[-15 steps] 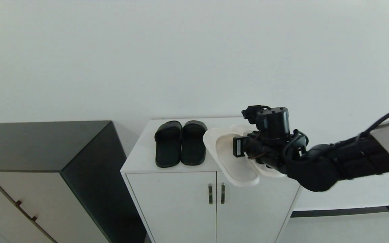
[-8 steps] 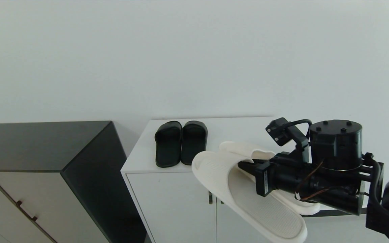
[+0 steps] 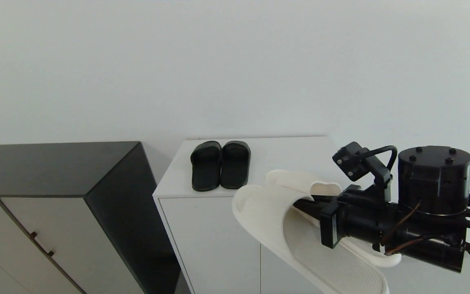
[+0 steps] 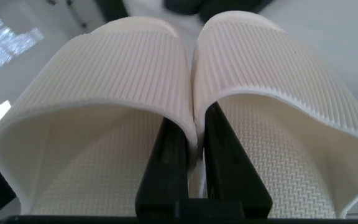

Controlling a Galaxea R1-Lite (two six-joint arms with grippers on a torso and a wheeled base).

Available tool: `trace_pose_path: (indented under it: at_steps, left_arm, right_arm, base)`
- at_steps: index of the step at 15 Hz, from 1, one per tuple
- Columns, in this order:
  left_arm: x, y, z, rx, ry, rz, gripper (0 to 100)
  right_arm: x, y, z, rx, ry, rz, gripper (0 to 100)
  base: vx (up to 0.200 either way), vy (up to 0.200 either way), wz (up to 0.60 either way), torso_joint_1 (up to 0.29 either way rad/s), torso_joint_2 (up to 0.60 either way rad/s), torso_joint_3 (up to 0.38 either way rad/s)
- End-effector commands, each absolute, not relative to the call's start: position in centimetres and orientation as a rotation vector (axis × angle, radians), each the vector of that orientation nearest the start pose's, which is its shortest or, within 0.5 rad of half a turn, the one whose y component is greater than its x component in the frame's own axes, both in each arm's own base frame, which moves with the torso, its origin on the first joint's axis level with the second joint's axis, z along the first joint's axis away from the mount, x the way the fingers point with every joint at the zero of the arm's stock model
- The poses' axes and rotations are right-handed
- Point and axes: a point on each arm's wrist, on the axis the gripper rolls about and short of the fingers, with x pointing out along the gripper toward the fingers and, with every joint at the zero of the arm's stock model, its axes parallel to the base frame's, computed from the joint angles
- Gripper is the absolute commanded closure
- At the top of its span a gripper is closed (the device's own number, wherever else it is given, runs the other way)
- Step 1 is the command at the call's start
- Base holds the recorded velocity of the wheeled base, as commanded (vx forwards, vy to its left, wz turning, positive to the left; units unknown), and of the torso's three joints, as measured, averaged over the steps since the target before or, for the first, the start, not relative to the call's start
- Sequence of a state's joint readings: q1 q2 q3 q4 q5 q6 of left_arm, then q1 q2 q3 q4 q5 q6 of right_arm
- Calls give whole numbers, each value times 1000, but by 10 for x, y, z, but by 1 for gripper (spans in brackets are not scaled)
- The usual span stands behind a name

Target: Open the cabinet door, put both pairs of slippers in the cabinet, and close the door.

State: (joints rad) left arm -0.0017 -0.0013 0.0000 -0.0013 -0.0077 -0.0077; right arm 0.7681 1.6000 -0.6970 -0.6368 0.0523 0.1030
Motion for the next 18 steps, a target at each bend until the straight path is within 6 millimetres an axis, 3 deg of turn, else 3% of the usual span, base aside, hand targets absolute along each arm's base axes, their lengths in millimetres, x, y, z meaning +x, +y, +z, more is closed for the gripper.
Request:
trace_pose_path:
  at_steps: [1,5,8,12,18]
  left_arm:
    - [-23,0,75,-8,0,-9,100]
    - [-23,0,76,-5,-2,-9,100]
    - [-23,0,76,-5,-2,-9,100]
    - [-23,0,76,-6,-2,-9,100]
    - [-23,0,75,-8,0,-9,100]
  right_arm:
    - [189,188,182,-10,298,833,100]
    - [173,177,186,11,298,994,100]
    - [172,176,180,5,323,995,100]
    - [172,176,177,2,335,997,100]
    - [170,174,166,-13,378,1018,100]
  base:
    - [0,0,0,0,0,0]
    - [0,0,0,0,0,0]
    - [0,0,0,0,0,0]
    - [0,-200,0,0,-1,4]
    - [0,0,0,0,0,0]
